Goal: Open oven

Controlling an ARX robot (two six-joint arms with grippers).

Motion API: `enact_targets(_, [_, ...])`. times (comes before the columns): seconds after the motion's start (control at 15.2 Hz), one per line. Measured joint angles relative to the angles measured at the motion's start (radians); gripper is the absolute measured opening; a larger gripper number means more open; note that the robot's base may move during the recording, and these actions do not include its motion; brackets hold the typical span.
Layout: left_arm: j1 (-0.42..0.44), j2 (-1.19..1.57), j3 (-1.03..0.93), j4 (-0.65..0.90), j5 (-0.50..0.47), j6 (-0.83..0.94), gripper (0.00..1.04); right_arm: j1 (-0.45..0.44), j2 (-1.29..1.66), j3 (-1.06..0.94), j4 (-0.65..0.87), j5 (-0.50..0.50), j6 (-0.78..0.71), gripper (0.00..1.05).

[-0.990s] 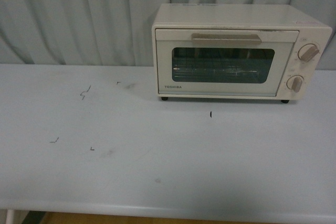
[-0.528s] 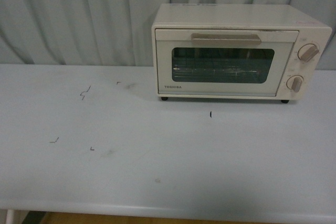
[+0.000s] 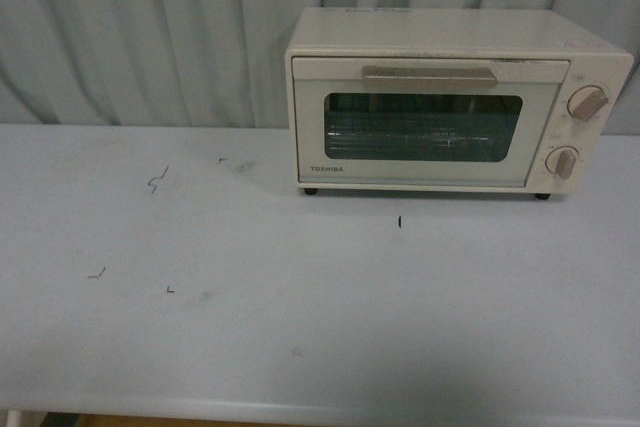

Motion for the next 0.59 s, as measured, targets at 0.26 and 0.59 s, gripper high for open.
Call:
enact_targets(0.26, [0.000,0.000,0.000,0.000,0.000,0.000,0.98,0.000,0.000,0.000,0.000,0.000,0.000,0.98])
enact_targets(0.59, [0.000,0.000,0.000,0.000,0.000,0.000,0.98,0.000,0.000,0.000,0.000,0.000,0.000,0.98])
